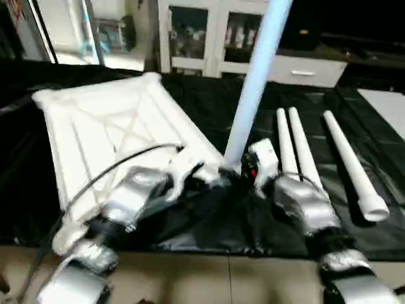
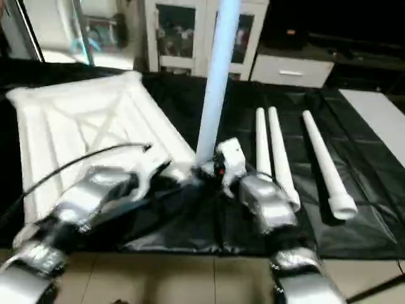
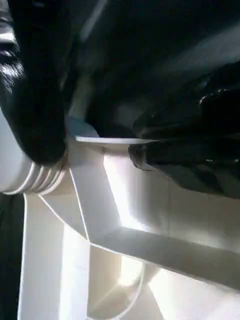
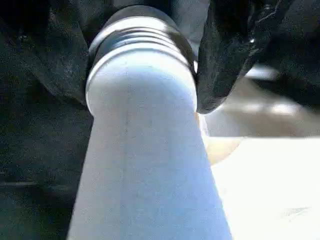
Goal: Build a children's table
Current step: Rotate leg to tighten
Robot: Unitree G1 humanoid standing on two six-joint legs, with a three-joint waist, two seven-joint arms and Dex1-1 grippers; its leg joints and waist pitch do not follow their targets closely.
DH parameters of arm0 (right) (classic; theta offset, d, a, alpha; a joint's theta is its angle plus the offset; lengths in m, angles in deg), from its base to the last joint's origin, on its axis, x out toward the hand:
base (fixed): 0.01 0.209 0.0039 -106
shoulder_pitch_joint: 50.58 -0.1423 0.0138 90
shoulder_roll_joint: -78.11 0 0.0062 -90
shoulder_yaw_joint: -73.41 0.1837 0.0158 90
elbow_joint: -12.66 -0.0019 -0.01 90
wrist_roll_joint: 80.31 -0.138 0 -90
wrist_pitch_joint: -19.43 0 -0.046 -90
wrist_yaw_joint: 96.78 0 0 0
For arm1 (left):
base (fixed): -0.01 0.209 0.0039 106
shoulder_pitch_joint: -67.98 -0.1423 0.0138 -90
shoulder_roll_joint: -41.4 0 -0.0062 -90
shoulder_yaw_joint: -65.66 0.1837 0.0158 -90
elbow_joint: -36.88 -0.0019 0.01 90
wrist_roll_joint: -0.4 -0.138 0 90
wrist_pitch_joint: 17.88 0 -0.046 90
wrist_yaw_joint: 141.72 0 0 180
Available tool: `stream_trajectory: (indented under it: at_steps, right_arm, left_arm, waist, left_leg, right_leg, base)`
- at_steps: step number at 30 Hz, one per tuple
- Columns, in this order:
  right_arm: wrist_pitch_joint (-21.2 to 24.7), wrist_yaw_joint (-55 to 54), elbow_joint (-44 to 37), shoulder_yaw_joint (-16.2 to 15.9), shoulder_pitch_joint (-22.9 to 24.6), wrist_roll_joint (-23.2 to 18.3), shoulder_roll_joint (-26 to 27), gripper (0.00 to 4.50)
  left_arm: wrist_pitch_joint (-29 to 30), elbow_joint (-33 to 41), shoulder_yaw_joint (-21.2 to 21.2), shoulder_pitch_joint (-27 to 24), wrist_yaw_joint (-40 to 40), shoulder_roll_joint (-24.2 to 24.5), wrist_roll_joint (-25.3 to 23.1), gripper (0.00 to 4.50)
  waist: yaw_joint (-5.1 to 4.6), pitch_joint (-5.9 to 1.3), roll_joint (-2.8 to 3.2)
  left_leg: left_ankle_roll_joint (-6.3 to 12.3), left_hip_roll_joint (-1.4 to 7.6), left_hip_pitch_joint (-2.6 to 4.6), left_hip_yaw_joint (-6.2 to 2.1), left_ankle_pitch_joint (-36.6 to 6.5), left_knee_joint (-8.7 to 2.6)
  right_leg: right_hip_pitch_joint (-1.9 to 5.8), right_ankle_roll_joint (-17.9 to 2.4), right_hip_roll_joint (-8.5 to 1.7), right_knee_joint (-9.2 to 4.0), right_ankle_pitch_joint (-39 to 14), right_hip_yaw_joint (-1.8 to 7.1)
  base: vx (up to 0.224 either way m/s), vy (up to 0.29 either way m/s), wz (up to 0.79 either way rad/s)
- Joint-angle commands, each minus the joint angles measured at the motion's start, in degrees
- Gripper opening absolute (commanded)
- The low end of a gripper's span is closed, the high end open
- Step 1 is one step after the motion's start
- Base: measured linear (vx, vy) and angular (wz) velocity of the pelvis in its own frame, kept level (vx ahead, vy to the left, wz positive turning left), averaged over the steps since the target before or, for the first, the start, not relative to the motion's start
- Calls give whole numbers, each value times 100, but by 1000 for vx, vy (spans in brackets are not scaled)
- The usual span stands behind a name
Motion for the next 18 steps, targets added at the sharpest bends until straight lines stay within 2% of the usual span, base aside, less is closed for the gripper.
stream_trajectory:
  at_steps: [1,2,3,6,7,10,13,15,16,18]
  right_arm:
    - [-60,-653,456,-203,-5,324,316,268]
    - [-251,-1004,683,-274,-164,438,632,268]
    - [-251,-1005,683,-274,-164,439,632,268]
    - [-424,-1335,858,-308,-299,569,800,268]
    - [-493,-1346,909,-298,-333,573,829,268]
    - [-664,-1185,1009,-205,-398,533,857,268]
    - [-789,-1044,1027,-102,-426,461,816,268]
    - [-839,-766,895,-64,-388,352,750,268]
    - [-879,-713,847,-57,-373,337,712,303]
    - [-923,-731,741,-64,-333,357,644,338]
  left_arm:
    - [-127,-541,-239,247,-908,-156,-219,0]
    - [-259,-801,-286,416,-1278,-286,-324,0]
    - [-259,-801,-286,416,-1278,-287,-324,0]
    - [-321,-944,-311,527,-1461,-358,-365,0]
    - [-318,-958,-304,547,-1457,-365,-357,0]
    - [-356,-1030,-270,569,-1408,-356,-365,0]
    - [-505,-1139,-256,558,-1364,-318,-375,0]
    - [-680,-1181,-225,531,-1274,-275,-372,0]
    - [-763,-1197,-207,520,-1232,-257,-374,0]
    - [-867,-1214,-178,512,-1177,-238,-383,0]
  waist:
    - [10,-302,55]
    - [5,-296,60]
    - [-1,-299,56]
    - [19,-302,39]
    - [13,-305,25]
    - [24,-316,34]
    - [40,-332,42]
    - [50,-332,48]
    - [49,-332,40]
    - [56,-328,34]
  left_leg:
    - [-186,91,30,-66,-2047,-471]
    - [-190,84,22,-59,-2036,-470]
    - [-215,80,39,-59,-2105,-472]
    - [-144,92,22,-50,-2070,-478]
    - [-122,91,16,-46,-2071,-479]
    - [-81,96,-3,-36,-1941,-477]
    - [-21,94,-15,-8,-1648,-465]
    - [12,97,-7,1,-1599,-464]
    - [27,96,-18,3,-1576,-466]
    - [46,97,-29,8,-1475,-466]
  right_leg:
    - [147,-642,-323,-632,-2505,228]
    - [140,-652,-311,-626,-2444,228]
    - [123,-660,-307,-623,-2439,228]
    - [134,-676,-310,-601,-2227,245]
    - [144,-692,-306,-591,-2180,245]
    - [157,-725,-304,-566,-1945,260]
    - [182,-865,-298,-523,-1470,275]
    - [188,-919,-292,-516,-1351,277]
    - [198,-924,-292,-513,-1331,277]
    - [210,-931,-293,-511,-1311,278]
  base:
    - [0,0,0]
    - [0,0,0]
    - [0,0,0]
    - [0,0,0]
    - [0,0,0]
    - [0,0,0]
    - [0,0,0]
    - [0,0,0]
    - [0,0,0]
    - [0,0,0]
